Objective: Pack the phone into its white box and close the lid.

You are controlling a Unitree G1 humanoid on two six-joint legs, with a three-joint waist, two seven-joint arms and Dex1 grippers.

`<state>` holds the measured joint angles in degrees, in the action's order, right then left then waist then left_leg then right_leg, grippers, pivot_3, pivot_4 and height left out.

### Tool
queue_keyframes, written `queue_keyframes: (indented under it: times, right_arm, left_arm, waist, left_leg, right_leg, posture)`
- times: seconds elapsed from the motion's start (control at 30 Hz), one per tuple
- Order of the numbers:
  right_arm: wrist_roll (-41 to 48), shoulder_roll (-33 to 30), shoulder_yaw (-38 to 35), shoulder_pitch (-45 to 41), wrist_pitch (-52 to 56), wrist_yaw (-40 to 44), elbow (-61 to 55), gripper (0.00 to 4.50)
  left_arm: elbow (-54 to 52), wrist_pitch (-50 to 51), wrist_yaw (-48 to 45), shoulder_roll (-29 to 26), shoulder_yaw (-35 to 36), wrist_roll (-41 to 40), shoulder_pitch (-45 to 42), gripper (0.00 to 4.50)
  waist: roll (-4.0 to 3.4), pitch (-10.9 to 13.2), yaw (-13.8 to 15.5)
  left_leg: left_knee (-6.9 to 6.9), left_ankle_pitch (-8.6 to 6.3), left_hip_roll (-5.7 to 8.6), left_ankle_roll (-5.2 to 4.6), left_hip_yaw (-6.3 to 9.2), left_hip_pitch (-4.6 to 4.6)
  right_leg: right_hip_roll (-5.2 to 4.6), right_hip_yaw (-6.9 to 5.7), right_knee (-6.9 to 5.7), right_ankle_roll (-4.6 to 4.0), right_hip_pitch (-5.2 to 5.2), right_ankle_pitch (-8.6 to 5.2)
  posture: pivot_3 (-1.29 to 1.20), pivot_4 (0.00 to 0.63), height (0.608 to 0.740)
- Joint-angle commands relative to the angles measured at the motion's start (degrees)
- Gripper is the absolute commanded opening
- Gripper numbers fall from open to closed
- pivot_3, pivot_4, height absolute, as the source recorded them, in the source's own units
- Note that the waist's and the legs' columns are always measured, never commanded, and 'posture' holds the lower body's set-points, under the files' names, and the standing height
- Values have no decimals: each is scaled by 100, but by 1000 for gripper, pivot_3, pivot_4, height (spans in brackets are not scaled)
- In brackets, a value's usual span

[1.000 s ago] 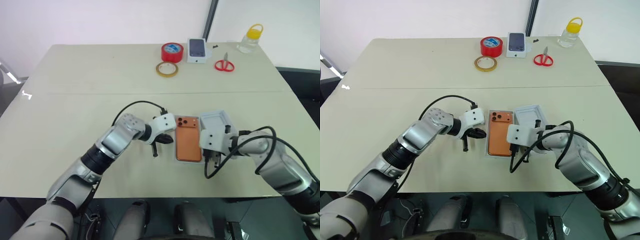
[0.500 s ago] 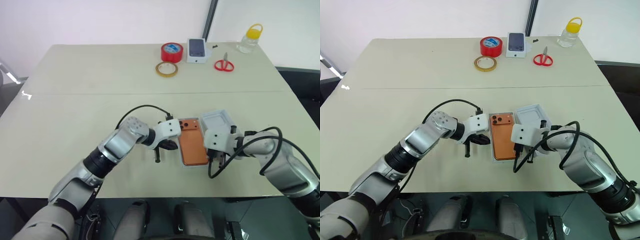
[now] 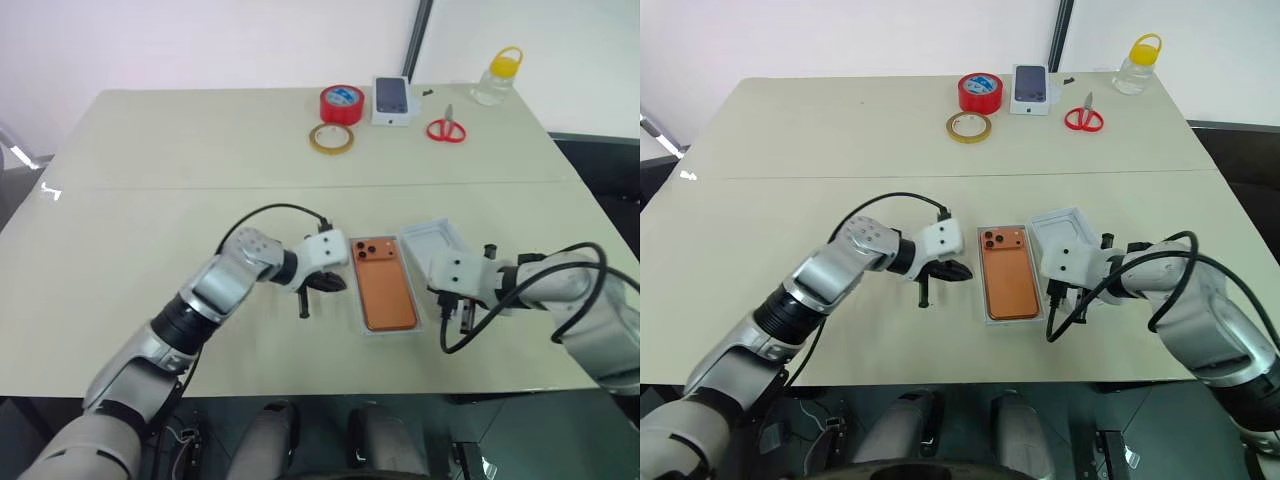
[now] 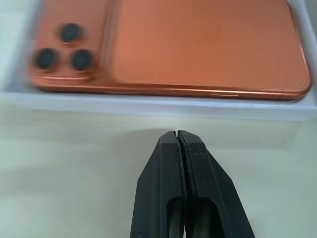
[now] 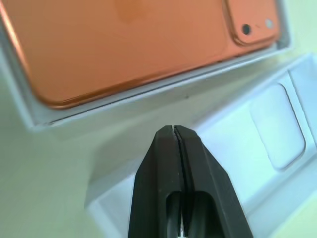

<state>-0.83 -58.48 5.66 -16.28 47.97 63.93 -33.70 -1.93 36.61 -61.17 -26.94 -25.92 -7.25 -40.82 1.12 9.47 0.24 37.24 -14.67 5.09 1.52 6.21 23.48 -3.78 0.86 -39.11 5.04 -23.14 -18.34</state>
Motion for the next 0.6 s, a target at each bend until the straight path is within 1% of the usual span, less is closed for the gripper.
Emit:
queue_keyframes:
  times: [0.03,0.1,0.13,0.17,0.23,0.3,0.4,0.47,0.6]
  right_arm:
    - [694,39,-532,-182,909,88,-364,1910]
    - [976,195,-640,-393,1783,-129,-452,2963]
    - [1066,263,-652,-498,2231,-270,-456,3418]
    - [1140,324,-664,-538,2545,-409,-421,3971]
    - [1247,589,-728,-659,3283,-772,-281,3971]
    - [1224,855,-766,-742,3741,-1195,-94,3971]
    - [1263,871,-707,-622,3815,-1525,28,3971]
    - [1352,989,-759,-660,3892,-1704,133,3971]
    - [1448,1078,-707,-712,3858,-2023,281,3971]
  left_arm:
    - [-184,-450,-147,-96,588,-386,145,0]
    - [-183,-551,-209,-172,827,-536,246,0]
    - [-177,-632,-222,-215,914,-576,303,0]
    - [-171,-938,-237,-290,1030,-577,433,0]
    - [-220,-1417,-360,-475,1193,-607,713,0]
    - [-366,-1720,-498,-632,1302,-683,1017,0]
    - [-727,-1990,-814,-817,1533,-1052,1537,0]
    - [-920,-2068,-836,-1000,1539,-985,1845,0]
    - [-1160,-2032,-685,-1115,1558,-1015,2182,0]
  waist:
    - [0,0,0]
    - [0,0,-7]
    - [-1,0,-9]
    - [0,0,-8]
    - [-1,-1,-7]
    - [-2,-1,-2]
    - [-3,-2,23]
    - [-4,-2,34]
    - [-5,-2,31]
  left_leg:
    - [1,0,0,0,1,0]
    - [1,0,0,0,0,0]
    - [1,0,-1,0,0,0]
    - [0,0,-1,0,1,0]
    - [-1,0,-2,0,1,0]
    - [-3,0,-1,0,1,0]
    - [-3,0,0,0,0,0]
    - [-4,-1,0,-1,1,0]
    - [-5,-2,1,-4,0,0]
  right_leg:
    - [0,0,0,0,1,0]
    - [0,0,0,0,1,0]
    - [0,0,-1,-1,0,0]
    - [0,0,-1,-1,-1,1]
    - [-1,0,-1,-1,-2,1]
    - [-2,1,0,-2,-3,1]
    - [-5,1,0,-2,-4,1]
    - [-6,1,3,-2,-4,1]
    - [-6,1,3,-2,-3,1]
  posture:
    - [0,150,740]
    - [0,150,740]
    - [0,150,740]
    - [0,150,740]
    - [0,150,740]
    - [0,150,740]
    - [0,150,740]
    - [0,150,740]
    - [0,150,740]
